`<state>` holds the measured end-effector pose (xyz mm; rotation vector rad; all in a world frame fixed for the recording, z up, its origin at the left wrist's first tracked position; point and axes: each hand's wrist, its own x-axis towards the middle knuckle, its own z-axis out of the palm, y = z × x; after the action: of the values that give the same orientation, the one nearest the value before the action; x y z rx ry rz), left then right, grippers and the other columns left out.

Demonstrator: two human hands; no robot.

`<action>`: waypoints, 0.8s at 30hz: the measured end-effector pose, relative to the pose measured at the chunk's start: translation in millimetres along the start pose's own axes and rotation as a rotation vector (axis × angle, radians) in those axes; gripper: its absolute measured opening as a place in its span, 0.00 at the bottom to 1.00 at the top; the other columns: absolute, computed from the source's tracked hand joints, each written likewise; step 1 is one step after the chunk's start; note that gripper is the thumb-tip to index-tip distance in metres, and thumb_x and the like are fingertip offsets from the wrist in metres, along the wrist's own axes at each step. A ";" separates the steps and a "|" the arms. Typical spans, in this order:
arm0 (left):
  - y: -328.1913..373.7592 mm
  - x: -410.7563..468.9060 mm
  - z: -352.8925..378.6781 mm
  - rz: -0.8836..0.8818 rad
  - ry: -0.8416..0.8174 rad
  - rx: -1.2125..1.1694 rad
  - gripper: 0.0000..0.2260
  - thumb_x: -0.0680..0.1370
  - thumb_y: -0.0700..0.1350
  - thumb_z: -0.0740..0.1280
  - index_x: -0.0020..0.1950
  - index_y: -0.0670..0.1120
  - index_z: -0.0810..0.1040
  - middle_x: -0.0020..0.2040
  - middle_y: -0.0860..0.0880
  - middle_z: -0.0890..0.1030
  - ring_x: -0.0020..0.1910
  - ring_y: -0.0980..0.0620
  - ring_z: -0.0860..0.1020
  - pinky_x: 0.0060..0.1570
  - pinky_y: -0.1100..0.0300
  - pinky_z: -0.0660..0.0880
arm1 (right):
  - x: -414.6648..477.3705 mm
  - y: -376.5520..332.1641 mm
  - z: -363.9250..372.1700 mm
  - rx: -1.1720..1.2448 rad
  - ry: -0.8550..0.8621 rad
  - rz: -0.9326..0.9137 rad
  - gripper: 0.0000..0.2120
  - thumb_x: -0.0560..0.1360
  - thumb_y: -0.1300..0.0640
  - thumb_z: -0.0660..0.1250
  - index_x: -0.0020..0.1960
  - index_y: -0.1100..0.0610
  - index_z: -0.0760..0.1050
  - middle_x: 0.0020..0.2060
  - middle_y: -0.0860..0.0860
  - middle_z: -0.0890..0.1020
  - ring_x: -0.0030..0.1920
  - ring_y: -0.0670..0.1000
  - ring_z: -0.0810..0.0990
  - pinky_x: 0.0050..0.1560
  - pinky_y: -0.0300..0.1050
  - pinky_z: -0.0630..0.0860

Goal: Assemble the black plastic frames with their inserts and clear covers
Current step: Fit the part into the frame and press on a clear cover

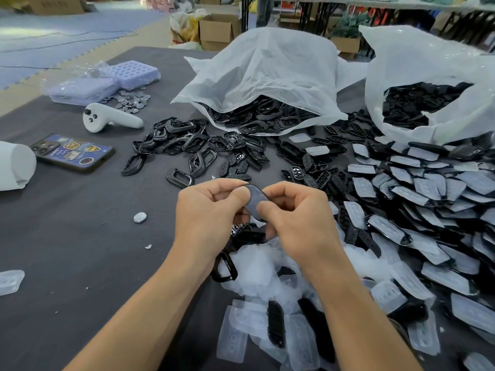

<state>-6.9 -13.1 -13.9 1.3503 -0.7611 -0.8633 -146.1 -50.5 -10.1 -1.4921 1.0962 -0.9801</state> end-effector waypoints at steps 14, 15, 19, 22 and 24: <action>-1.7 -2.2 -6.5 0.024 -0.018 0.141 0.16 0.75 0.34 0.71 0.41 0.55 0.88 0.33 0.45 0.86 0.29 0.49 0.83 0.30 0.63 0.78 | -0.4 2.6 -1.3 0.083 0.111 -0.021 0.13 0.67 0.64 0.74 0.43 0.45 0.86 0.33 0.48 0.86 0.30 0.45 0.81 0.34 0.37 0.76; -1.0 -2.2 -7.8 0.035 -0.087 0.190 0.15 0.75 0.34 0.69 0.42 0.54 0.88 0.32 0.45 0.85 0.27 0.51 0.81 0.29 0.63 0.76 | 0.4 2.7 -1.7 0.089 0.099 -0.005 0.15 0.68 0.67 0.74 0.42 0.46 0.86 0.32 0.48 0.85 0.29 0.45 0.80 0.33 0.36 0.75; 1.6 4.4 -10.5 0.050 -0.193 0.275 0.15 0.76 0.34 0.68 0.43 0.52 0.89 0.29 0.46 0.82 0.25 0.52 0.76 0.27 0.65 0.72 | 5.5 1.7 -7.3 0.162 0.053 0.074 0.17 0.70 0.73 0.73 0.39 0.50 0.86 0.28 0.48 0.82 0.25 0.45 0.75 0.28 0.35 0.72; -1.6 7.7 -6.4 -0.008 -0.157 0.210 0.16 0.76 0.32 0.69 0.41 0.51 0.89 0.28 0.44 0.81 0.22 0.50 0.74 0.23 0.64 0.69 | 2.5 2.7 -6.1 -0.059 0.101 -0.014 0.15 0.69 0.66 0.76 0.47 0.46 0.86 0.33 0.46 0.84 0.30 0.43 0.80 0.33 0.32 0.74; -3.8 8.6 -4.2 -0.044 -0.110 0.169 0.16 0.76 0.31 0.69 0.42 0.51 0.89 0.27 0.43 0.80 0.21 0.50 0.72 0.22 0.65 0.68 | -1.5 3.3 -0.8 -0.294 0.100 -0.116 0.20 0.67 0.62 0.79 0.53 0.41 0.84 0.35 0.46 0.82 0.35 0.43 0.81 0.36 0.30 0.74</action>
<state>0.6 -18.5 -18.3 1.4823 -0.9083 -0.9304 -147.8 -49.6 -13.2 -1.7750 1.2796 -1.0151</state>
